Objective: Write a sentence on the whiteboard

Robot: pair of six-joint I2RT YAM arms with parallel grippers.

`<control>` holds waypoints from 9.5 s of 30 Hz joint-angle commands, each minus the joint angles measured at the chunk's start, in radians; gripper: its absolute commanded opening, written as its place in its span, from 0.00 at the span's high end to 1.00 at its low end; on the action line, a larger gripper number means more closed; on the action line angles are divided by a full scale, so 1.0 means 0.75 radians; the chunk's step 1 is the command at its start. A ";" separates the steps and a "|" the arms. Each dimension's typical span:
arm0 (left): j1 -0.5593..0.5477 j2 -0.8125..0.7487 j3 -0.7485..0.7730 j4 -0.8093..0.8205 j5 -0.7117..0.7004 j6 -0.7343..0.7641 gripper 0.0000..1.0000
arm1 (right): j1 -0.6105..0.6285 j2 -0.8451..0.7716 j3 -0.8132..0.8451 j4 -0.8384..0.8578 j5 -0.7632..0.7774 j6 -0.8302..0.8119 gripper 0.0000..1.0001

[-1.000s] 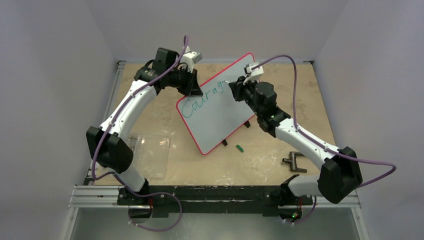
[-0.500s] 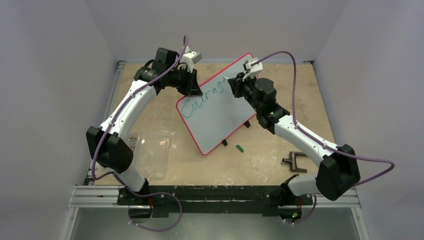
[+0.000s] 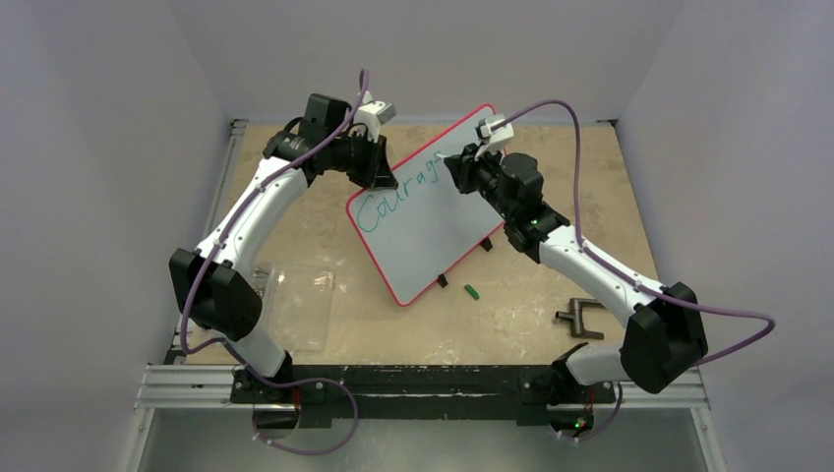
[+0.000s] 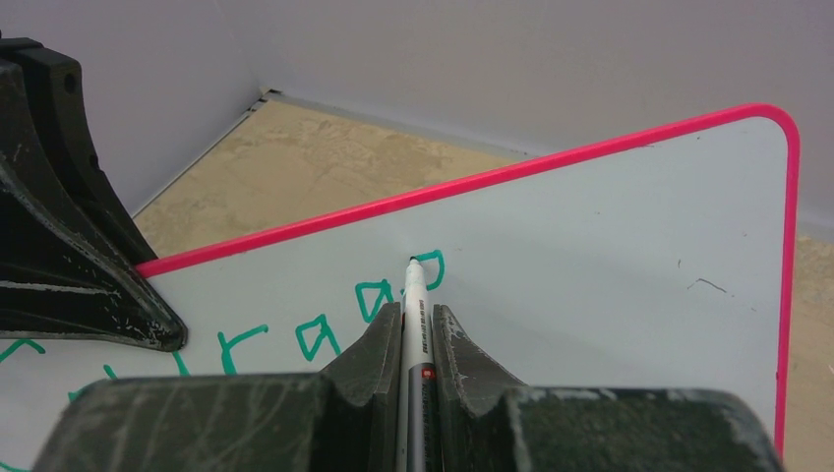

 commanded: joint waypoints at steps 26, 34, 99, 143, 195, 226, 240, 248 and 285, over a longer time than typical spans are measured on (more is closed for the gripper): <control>0.003 -0.046 -0.006 -0.037 -0.224 0.136 1.00 | 0.005 -0.066 -0.138 -0.067 0.065 0.066 1.00; -0.001 -0.058 -0.011 -0.037 -0.238 0.139 1.00 | 0.003 -0.040 -0.032 -0.114 0.160 0.029 1.00; -0.040 -0.058 -0.026 -0.044 -0.271 0.122 1.00 | -0.215 -0.216 -0.102 0.125 -0.154 0.049 1.00; -0.048 -0.079 -0.026 -0.045 -0.273 0.125 1.00 | -0.303 -0.027 0.004 0.136 -0.178 0.073 1.00; -0.055 -0.076 -0.024 -0.047 -0.283 0.126 1.00 | -0.306 0.012 0.050 0.097 -0.322 0.141 1.00; -0.055 -0.082 -0.024 -0.048 -0.284 0.126 1.00 | -0.306 -0.053 -0.121 -0.004 -0.250 0.090 1.00; -0.059 -0.079 -0.025 -0.051 -0.284 0.128 1.00 | -0.307 -0.007 0.026 -0.032 -0.188 0.089 1.00; -0.061 -0.076 -0.025 -0.052 -0.295 0.130 1.00 | -0.306 -0.028 0.072 -0.069 -0.175 0.084 1.00; -0.065 -0.072 -0.024 -0.049 -0.285 0.128 1.00 | -0.306 -0.006 0.115 -0.009 -0.082 0.128 1.00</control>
